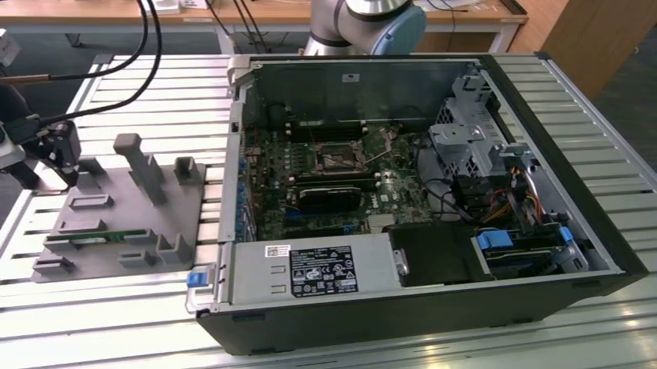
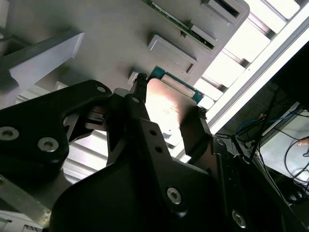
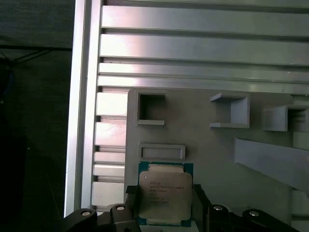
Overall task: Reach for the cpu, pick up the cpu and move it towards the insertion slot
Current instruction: 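Pick up the cpu and move it towards the insertion slot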
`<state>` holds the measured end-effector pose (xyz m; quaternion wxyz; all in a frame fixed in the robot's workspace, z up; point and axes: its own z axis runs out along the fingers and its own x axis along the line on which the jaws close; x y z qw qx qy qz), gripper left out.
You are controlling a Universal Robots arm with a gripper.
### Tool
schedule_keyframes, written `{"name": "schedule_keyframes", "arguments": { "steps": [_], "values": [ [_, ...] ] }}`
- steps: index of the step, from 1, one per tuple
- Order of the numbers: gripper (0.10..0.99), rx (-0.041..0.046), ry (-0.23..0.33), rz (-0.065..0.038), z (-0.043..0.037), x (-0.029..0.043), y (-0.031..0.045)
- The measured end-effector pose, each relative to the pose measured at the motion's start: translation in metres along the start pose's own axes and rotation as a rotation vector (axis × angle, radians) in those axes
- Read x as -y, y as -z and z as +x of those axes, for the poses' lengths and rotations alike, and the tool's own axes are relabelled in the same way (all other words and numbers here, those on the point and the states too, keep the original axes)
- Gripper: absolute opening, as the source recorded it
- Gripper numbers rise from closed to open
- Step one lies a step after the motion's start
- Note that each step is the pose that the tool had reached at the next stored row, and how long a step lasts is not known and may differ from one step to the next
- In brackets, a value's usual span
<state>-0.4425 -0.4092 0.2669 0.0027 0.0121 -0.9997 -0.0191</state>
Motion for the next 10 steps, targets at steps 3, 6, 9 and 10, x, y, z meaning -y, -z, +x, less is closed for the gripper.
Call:
{"name": "schedule_keyframes", "arguments": {
  "steps": [3, 6, 9, 10],
  "values": [
    [0.533, 0.0, 0.0, 0.0, 0.0, -0.0002, 0.004],
    [0.533, 0.0001, 0.0, 0.0, 0.0, -0.0003, 0.0073],
    [0.533, 0.0, 0.0, 0.0, 0.0001, -0.0004, 0.0102],
    [0.533, 0.0, 0.0, 0.0, 0.0001, -0.0004, 0.0111]
  ]
}}
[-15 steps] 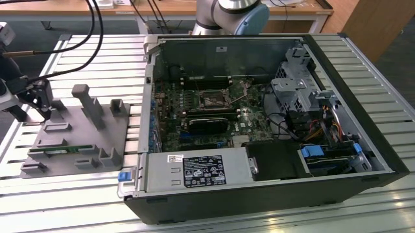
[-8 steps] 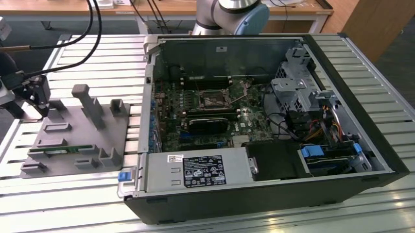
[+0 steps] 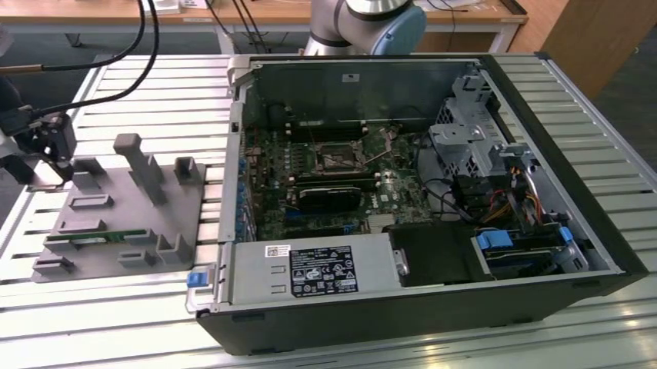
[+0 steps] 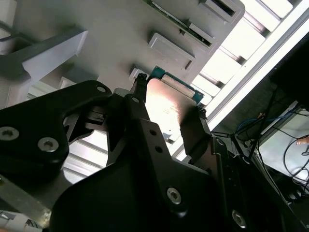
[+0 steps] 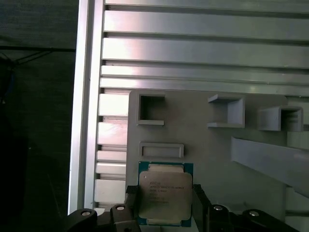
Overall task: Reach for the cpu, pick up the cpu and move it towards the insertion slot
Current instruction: 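Pick up the cpu and move it towards the insertion slot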
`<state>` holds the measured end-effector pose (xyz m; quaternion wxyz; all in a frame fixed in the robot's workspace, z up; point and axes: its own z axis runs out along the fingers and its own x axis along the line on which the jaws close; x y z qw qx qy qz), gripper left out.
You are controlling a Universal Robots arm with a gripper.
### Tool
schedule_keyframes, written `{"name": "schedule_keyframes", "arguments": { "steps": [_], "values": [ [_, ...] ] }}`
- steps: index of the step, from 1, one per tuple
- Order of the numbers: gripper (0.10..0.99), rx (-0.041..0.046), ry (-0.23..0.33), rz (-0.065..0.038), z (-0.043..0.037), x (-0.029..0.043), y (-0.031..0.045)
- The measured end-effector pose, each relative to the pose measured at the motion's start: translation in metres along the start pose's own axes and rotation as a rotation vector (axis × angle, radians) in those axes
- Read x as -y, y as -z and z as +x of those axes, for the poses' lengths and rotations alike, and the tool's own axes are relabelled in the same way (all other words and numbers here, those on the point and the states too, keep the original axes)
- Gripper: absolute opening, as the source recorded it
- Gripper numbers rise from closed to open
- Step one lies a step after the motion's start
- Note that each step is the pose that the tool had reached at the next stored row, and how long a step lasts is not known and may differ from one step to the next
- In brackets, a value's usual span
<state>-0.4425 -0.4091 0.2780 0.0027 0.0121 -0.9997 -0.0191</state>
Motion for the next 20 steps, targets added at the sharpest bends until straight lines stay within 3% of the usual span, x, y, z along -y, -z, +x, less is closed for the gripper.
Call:
{"name": "schedule_keyframes", "arguments": {
  "steps": [11, 20],
  "values": [
    [0.533, 0.0, 0.0, 0.0, 0.0, -0.0004, 0.0097],
    [0.533, 0.0001, 0.0, 0.001, 0.0002, -0.0014, 0.0356]
  ]
}}
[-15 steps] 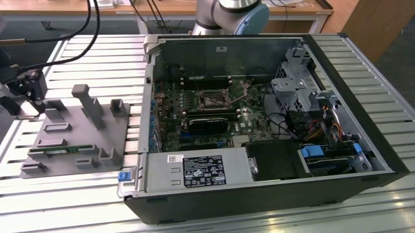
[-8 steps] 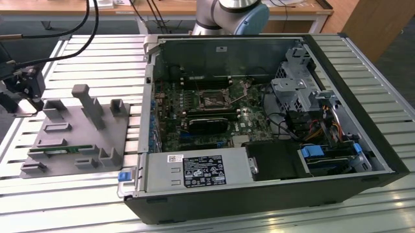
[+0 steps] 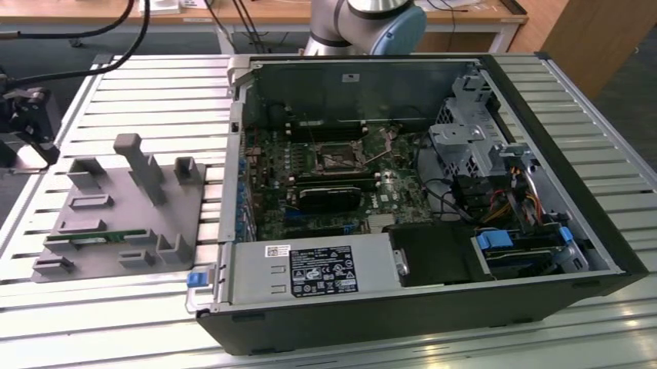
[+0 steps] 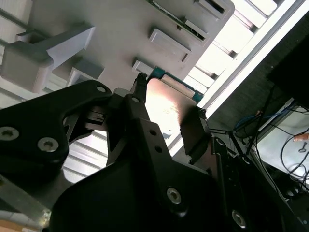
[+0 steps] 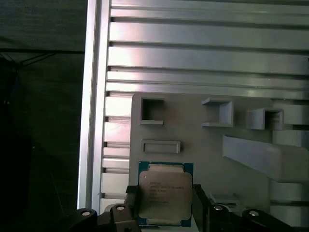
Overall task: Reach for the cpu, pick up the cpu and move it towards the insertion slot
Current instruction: 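Pick up the cpu and move it towards the insertion slot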
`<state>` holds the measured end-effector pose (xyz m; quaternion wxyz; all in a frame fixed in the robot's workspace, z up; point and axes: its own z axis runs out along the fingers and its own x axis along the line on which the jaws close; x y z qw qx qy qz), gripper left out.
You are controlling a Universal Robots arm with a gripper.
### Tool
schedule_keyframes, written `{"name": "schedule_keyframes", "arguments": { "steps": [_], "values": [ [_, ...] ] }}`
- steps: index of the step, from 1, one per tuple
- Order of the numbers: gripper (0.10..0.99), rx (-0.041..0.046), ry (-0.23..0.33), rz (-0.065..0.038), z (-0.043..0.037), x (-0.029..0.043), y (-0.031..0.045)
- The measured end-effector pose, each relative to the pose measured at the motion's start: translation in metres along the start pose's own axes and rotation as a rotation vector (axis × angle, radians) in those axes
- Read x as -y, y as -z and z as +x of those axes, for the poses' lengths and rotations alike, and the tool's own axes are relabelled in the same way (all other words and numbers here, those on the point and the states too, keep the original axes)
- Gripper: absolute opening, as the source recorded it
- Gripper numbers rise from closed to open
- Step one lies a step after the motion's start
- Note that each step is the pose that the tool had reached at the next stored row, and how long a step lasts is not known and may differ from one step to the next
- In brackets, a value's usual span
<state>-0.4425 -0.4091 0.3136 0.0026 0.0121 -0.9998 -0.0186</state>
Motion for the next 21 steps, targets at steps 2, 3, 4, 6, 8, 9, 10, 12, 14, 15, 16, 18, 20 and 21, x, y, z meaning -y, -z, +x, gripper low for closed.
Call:
{"name": "schedule_keyframes", "arguments": {
  "steps": [2, 3, 4, 6, 8, 9, 10, 12, 14, 15, 16, 18, 20, 21],
  "values": [
    [0.533, -0.0001, 0.0, 0.0, 0.0, -0.0002, 0.0059],
    [0.533, 0.0, 0.0, 0.0, 0.0, -0.0003, 0.009],
    [0.533, 0.0, 0.0, 0.0, 0.0001, -0.0005, 0.0124],
    [0.533, -0.0001, 0.0, 0.0, 0.0001, -0.0007, 0.0196],
    [0.533, -0.0001, 0.0, 0.0, 0.0001, -0.0011, 0.0272],
    [0.533, -0.0001, 0.0, 0.0, 0.0001, -0.0012, 0.0309],
    [0.533, 0.0001, 0.0, 0.0, 0.0001, -0.0013, 0.0343],
    [0.533, -0.0001, 0.0, 0.0, 0.0002, -0.0016, 0.0419],
    [0.533, 0.0, 0.0, 0.0, 0.0002, -0.0019, 0.0495],
    [0.533, 0.0, 0.0, 0.0, 0.0002, -0.0021, 0.0533],
    [0.533, -0.0001, 0.0, 0.0, 0.0003, -0.0023, 0.0571],
    [0.533, 0.0, 0.0, 0.0, 0.0003, -0.0025, 0.0645],
    [0.533, -0.0001, 0.0, 0.001, 0.0003, -0.0027, 0.0685],
    [0.533, 0.0, 0.0, 0.002, 0.0002, -0.0028, 0.0688]
  ]
}}
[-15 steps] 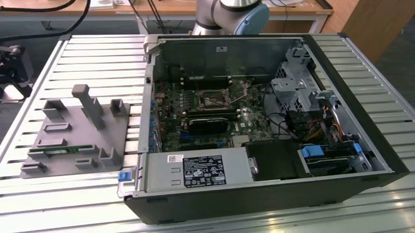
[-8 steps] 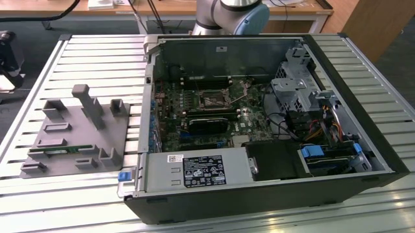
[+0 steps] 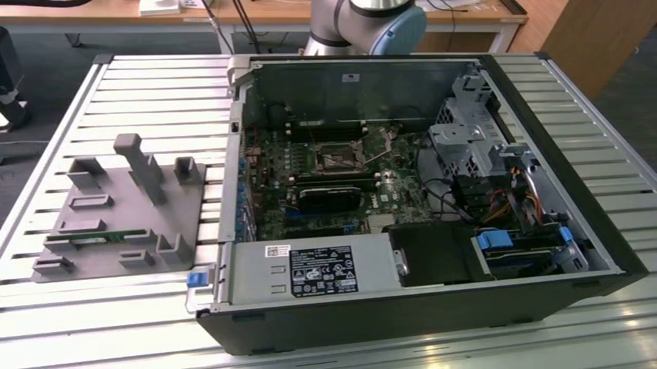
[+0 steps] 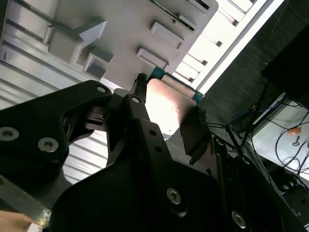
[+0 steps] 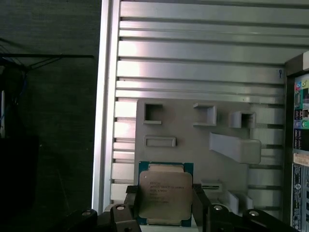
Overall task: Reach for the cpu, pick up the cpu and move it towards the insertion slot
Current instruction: 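Pick up the cpu and move it towards the insertion slot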
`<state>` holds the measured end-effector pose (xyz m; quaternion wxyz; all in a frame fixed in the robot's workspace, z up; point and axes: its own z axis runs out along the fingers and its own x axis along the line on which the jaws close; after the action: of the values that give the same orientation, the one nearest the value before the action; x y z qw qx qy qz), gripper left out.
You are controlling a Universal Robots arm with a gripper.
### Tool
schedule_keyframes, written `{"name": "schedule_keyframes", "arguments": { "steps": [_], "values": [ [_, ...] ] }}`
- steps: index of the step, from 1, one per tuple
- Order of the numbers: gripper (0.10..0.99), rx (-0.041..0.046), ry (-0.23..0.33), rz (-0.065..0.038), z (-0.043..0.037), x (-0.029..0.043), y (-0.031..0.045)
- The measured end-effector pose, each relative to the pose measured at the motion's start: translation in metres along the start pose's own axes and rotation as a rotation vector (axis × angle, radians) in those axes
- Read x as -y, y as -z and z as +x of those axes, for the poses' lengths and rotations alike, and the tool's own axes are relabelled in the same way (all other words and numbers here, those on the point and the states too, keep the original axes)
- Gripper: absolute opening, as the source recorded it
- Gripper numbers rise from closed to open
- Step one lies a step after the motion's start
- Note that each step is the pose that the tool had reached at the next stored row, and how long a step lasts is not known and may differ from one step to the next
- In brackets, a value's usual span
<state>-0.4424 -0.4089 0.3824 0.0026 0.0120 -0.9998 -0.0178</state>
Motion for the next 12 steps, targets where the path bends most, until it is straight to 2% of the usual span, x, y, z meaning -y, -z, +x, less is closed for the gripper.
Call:
{"name": "schedule_keyframes", "arguments": {
  "steps": [7, 12],
  "values": [
    [0.533, -0.0001, 0.0, 0.0, -0.0081, 0.0002, 0.0002],
    [0.533, -0.0002, 0.0, 0.0, -0.0182, 0.0005, 0.0003]
  ]
}}
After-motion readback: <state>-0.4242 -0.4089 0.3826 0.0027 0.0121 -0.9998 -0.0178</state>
